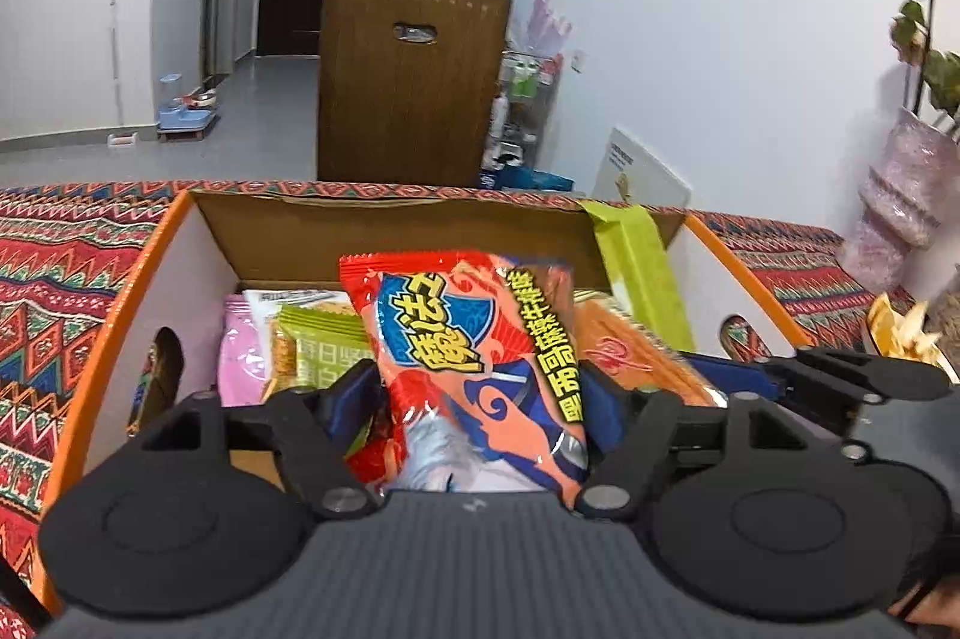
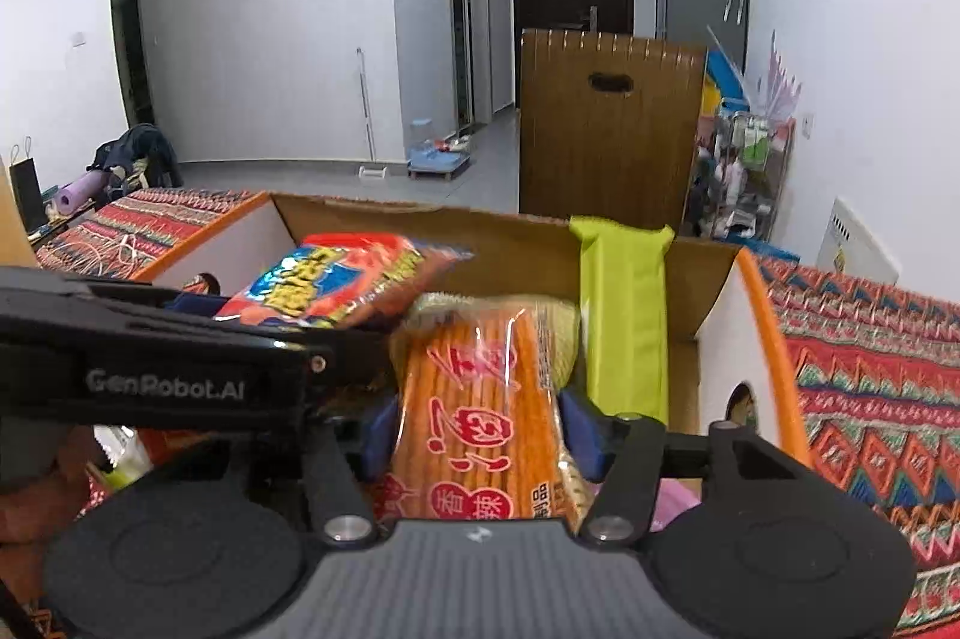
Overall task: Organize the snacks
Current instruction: 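Lower both packets into the box and open both tools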
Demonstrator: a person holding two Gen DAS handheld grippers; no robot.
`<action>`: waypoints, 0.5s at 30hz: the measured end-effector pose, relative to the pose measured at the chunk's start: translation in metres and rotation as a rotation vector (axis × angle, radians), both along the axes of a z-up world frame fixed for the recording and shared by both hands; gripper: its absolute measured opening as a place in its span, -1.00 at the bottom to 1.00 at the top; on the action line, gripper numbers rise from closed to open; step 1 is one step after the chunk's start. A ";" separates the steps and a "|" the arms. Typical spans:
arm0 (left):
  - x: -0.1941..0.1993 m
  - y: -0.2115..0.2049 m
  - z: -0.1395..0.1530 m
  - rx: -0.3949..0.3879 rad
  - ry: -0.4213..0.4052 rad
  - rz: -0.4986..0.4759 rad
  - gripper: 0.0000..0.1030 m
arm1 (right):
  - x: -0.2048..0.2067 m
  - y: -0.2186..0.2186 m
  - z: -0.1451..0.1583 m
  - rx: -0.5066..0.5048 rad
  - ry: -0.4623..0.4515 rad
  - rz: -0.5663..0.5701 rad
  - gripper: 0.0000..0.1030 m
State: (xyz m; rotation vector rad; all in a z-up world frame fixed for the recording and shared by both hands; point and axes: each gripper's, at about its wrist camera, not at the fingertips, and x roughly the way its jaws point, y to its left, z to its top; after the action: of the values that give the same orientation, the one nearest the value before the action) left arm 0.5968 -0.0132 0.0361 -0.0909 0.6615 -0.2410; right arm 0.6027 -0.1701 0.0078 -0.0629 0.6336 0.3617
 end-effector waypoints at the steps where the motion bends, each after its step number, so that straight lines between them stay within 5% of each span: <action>1: 0.000 -0.002 0.000 0.003 0.000 -0.001 0.45 | -0.001 0.001 -0.001 -0.006 -0.004 -0.003 0.18; 15: -0.034 0.015 0.037 -0.027 -0.063 0.030 0.59 | -0.027 -0.006 0.026 -0.031 -0.083 -0.034 0.46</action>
State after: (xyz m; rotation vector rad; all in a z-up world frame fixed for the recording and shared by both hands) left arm 0.5631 0.0014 0.0729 -0.1186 0.5943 -0.2228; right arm 0.5758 -0.1758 0.0341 -0.0963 0.5574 0.3142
